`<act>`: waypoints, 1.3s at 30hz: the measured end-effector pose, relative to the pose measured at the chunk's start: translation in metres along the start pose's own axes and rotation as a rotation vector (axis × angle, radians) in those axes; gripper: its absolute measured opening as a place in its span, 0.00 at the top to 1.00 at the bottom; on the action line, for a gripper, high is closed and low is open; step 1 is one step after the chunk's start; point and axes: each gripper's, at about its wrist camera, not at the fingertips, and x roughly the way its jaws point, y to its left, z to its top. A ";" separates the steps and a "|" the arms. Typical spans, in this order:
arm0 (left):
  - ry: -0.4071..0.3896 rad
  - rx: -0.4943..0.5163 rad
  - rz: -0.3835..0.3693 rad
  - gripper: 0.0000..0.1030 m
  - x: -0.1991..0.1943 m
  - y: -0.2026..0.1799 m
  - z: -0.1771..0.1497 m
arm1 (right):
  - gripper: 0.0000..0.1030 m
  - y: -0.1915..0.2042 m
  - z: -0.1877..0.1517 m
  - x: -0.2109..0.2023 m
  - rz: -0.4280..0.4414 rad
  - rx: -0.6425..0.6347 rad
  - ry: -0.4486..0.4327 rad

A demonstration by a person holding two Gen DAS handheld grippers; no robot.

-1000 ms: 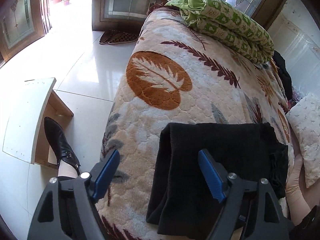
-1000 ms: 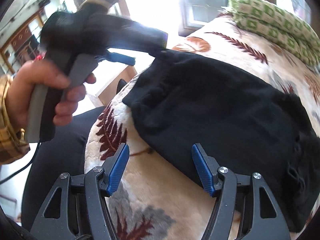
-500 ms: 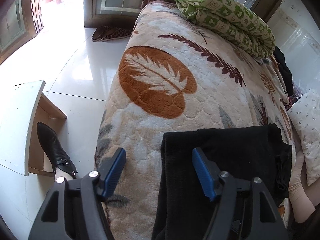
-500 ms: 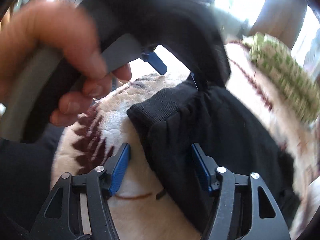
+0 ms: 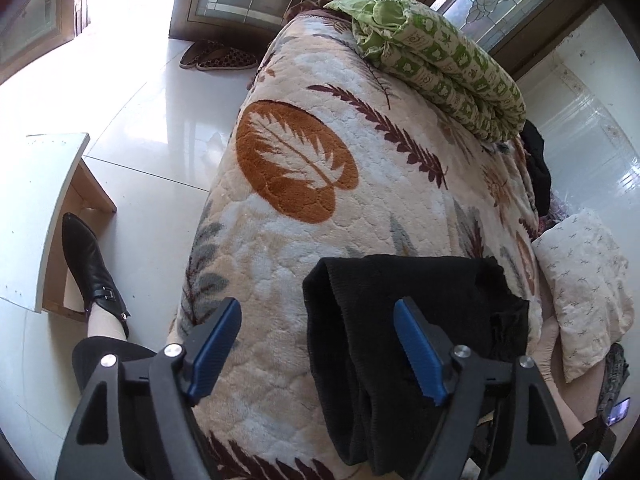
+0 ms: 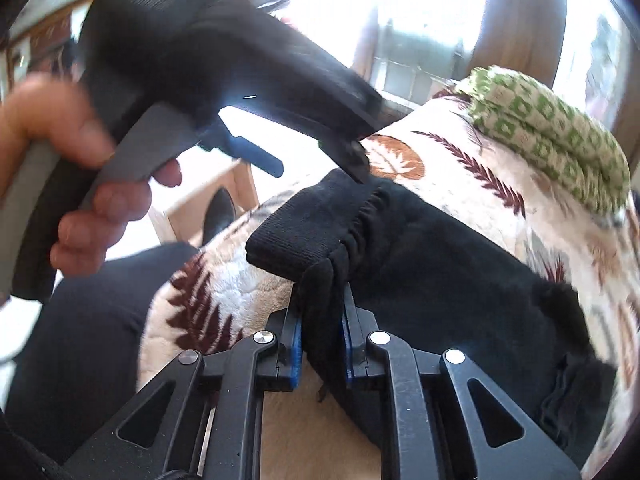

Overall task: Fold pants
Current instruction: 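Grasp the waistband end of the folded pants with the right gripper, then lift the waistband end with the right gripper and fold it toward the leg ends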

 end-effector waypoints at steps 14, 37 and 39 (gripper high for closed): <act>0.054 -0.098 0.026 0.18 0.014 0.018 -0.019 | 0.87 0.003 -0.007 0.000 0.047 0.013 0.020; 0.062 -0.107 -0.014 0.18 0.030 0.034 -0.004 | 0.87 0.025 -0.003 0.032 -0.119 -0.190 -0.006; 0.057 -0.111 -0.030 0.18 0.028 0.031 -0.005 | 0.88 0.015 -0.002 0.019 -0.083 -0.132 -0.024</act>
